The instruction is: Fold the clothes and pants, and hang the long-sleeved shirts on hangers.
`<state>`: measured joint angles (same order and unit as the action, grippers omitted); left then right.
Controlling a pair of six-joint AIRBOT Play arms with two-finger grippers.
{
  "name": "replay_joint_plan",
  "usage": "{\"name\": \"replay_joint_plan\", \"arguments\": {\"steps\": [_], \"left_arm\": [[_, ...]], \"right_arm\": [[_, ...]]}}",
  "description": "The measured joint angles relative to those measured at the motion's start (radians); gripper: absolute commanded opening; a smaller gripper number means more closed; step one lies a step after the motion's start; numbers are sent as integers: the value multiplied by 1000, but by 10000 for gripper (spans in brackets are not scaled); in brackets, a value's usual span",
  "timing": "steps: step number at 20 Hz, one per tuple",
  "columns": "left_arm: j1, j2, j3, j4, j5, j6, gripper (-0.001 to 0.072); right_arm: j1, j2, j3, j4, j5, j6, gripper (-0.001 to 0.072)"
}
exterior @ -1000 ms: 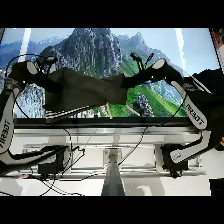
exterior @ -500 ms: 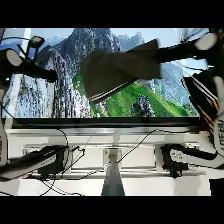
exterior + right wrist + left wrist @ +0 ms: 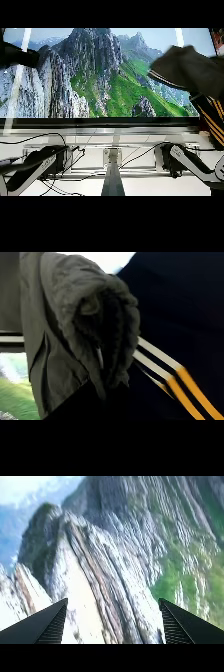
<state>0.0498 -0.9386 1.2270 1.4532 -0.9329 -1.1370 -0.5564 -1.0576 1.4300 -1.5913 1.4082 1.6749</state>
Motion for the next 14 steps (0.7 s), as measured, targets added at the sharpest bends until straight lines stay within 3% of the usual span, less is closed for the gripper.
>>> {"name": "replay_joint_plan", "arguments": {"steps": [5,9,10,12,14], "left_arm": [[0,24,0,0,37,0,640],[0,28,0,0,46,0,640],[0,28,0,0,48,0,640],[0,29,0,0,50,0,640],[0,29,0,0,50,0,640]], "right_arm": [[-238,104,0,-151,64,294,22],[-407,176,0,-219,72,452,25],[-440,187,0,-224,71,474,53],[-486,198,0,-236,66,502,188],[-512,201,0,-229,59,517,226]]}}
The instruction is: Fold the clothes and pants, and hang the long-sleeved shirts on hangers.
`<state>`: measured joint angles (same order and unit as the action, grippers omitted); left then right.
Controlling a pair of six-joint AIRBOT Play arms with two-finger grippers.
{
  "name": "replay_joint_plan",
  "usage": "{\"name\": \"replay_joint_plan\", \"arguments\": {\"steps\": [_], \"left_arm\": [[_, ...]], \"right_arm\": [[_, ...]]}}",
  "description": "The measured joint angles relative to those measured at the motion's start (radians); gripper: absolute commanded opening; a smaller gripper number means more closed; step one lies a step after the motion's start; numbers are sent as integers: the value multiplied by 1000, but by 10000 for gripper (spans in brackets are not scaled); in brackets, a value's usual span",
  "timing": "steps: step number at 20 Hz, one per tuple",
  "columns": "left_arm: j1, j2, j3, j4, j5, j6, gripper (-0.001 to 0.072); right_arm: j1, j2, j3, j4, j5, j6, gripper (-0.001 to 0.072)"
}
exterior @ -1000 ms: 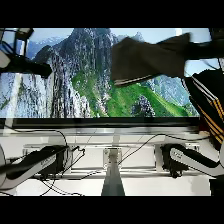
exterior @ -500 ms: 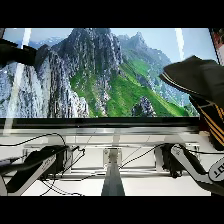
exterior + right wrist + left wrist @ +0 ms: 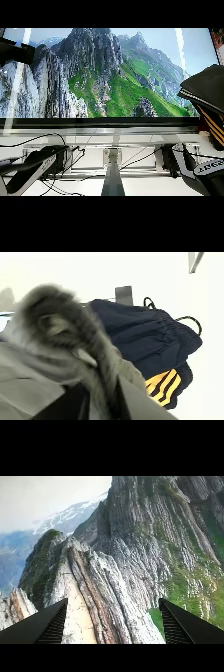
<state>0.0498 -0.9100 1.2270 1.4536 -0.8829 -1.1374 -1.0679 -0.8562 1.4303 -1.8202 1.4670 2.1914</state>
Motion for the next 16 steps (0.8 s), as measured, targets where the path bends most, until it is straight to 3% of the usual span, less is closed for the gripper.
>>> {"name": "replay_joint_plan", "arguments": {"steps": [1,2,3,7,8,10,11,16], "left_arm": [[0,0,0,0,0,0,640],[0,0,0,0,0,0,639],[0,0,0,0,0,0,640],[0,0,0,0,0,0,639],[0,0,0,0,0,0,640],[0,0,0,0,1,0,640],[0,0,0,0,1,0,640],[0,0,0,0,1,0,640]], "right_arm": [[-8,-1,0,15,-7,4,348],[-14,-3,0,39,-13,6,551],[-18,-5,0,60,-18,8,694],[-14,-18,0,134,-40,-10,686],[-3,-21,0,155,-55,-34,659],[38,-23,0,228,-93,-96,272],[67,-24,0,275,-113,-133,126],[309,-25,0,478,-216,-311,24]]}}
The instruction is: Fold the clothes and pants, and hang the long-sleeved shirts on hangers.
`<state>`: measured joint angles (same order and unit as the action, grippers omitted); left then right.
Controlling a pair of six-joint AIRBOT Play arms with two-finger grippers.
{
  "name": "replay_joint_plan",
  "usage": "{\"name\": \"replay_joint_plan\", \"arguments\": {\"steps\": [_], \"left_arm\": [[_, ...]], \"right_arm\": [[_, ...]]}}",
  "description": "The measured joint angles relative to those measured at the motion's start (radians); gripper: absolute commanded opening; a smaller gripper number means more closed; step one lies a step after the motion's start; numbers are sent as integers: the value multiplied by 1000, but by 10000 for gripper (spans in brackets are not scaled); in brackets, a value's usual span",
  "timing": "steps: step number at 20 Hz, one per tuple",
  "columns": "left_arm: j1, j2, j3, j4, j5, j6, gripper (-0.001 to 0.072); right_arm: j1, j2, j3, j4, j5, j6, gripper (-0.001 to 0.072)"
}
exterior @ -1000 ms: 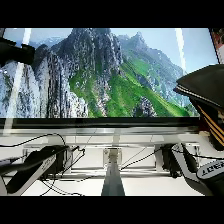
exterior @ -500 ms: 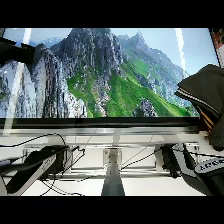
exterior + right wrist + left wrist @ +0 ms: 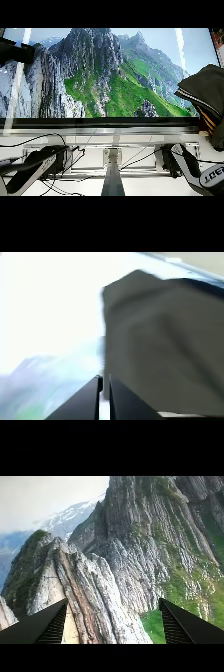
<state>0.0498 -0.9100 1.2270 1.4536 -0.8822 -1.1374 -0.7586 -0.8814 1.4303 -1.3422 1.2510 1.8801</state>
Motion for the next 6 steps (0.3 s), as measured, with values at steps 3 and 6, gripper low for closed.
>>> {"name": "replay_joint_plan", "arguments": {"steps": [3,6], "left_arm": [[0,0,0,0,0,0,640],[0,0,0,0,0,0,640]], "right_arm": [[212,-1,0,66,-43,-127,22],[432,-13,0,92,-66,-251,23]]}}
